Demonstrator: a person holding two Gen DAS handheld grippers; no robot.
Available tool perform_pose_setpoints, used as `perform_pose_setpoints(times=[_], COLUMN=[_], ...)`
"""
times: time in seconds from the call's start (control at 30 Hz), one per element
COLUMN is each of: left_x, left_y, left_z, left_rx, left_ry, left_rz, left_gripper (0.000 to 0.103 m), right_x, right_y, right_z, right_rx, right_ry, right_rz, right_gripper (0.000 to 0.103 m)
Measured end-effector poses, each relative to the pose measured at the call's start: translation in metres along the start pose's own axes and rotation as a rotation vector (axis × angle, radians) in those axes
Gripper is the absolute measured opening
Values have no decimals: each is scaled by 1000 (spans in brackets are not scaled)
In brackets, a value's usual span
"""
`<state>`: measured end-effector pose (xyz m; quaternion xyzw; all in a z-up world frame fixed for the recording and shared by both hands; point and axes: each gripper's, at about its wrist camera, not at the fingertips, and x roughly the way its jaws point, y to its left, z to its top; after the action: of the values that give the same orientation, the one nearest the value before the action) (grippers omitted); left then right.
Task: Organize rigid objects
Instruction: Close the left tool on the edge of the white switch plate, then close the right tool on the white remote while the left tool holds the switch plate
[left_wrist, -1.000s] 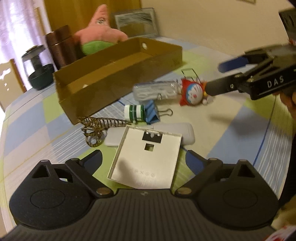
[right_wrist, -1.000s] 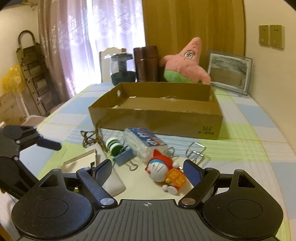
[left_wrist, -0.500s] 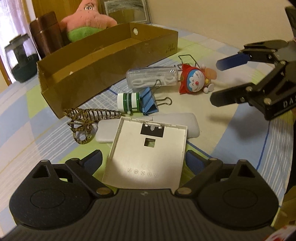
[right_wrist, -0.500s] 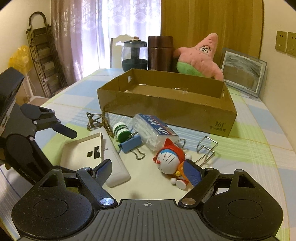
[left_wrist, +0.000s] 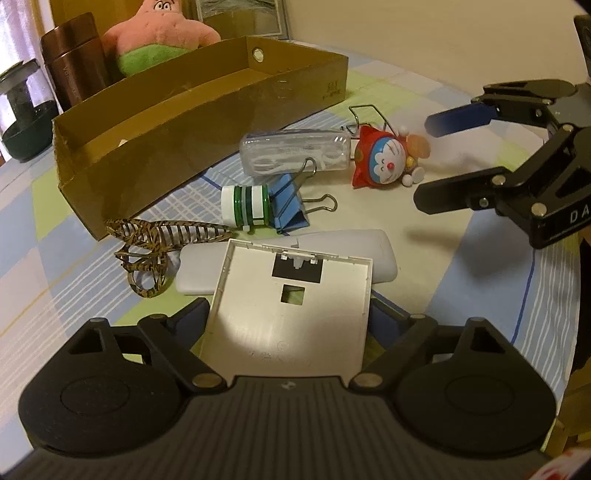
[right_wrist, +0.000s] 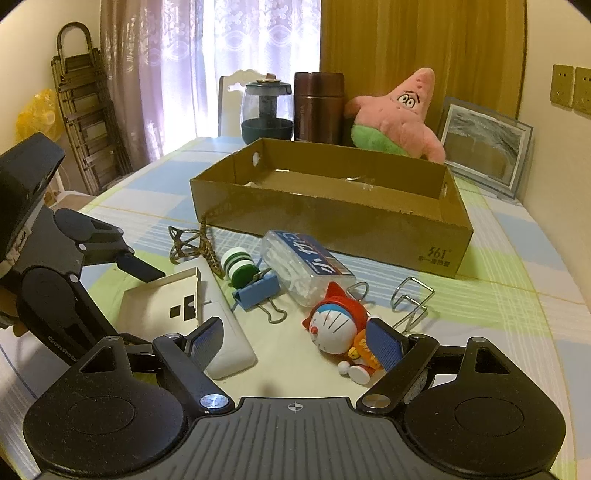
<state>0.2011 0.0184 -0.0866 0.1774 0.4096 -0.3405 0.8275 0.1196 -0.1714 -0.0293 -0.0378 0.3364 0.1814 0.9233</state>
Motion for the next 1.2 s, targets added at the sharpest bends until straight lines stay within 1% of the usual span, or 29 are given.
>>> perform_pose_setpoints(times=[0.07, 0.17, 0.3, 0.43, 0.5, 0.63, 0.7, 0.77, 0.83, 0.93, 1.07, 1.13, 1.2], left_x=[-1, -4, -19, -41, -50, -61, -61, -59, -57, -53, -52, -51, -50], left_y=[0, -2, 1, 13, 21, 33, 35, 38, 39, 39, 38, 38, 38], left_z=[0, -1, -4, -8, -9, -12, -13, -14, -14, -13, -12, -12, -12], left_rx=[-14, -23, -64, -136, -179, -256, -270, -285, -296, -298, -295, -293, -292], left_ry=[5, 18, 4, -26, -38, -64, -63, -56, -50, -47, -48, -45, -44], left_rz=[1, 26, 99, 183, 231, 300, 316, 314, 310, 303, 294, 290, 286], left_gripper=[88, 87, 87, 87, 87, 87, 87, 87, 87, 87, 87, 87, 87], right_x=[0, 0, -1, 2, 9, 28, 39, 50, 61, 75, 87, 90, 91], right_y=[0, 1, 7, 18, 26, 38, 43, 46, 48, 49, 50, 51, 52], right_z=[0, 1, 3, 5, 6, 7, 6, 4, 4, 5, 10, 12, 13], right_rx=[1, -3, -27, -62, -105, -184, -214, -231, -242, -247, -239, -234, -229], right_ry=[1, 0, -10, -8, 7, 54, 78, 103, 126, 147, 139, 137, 143], right_rz=[-2, 6, 26, 82, 102, 139, 163, 182, 192, 204, 221, 239, 247], right_gripper=[81, 81, 81, 81, 81, 81, 81, 80, 72, 63, 56, 48, 44])
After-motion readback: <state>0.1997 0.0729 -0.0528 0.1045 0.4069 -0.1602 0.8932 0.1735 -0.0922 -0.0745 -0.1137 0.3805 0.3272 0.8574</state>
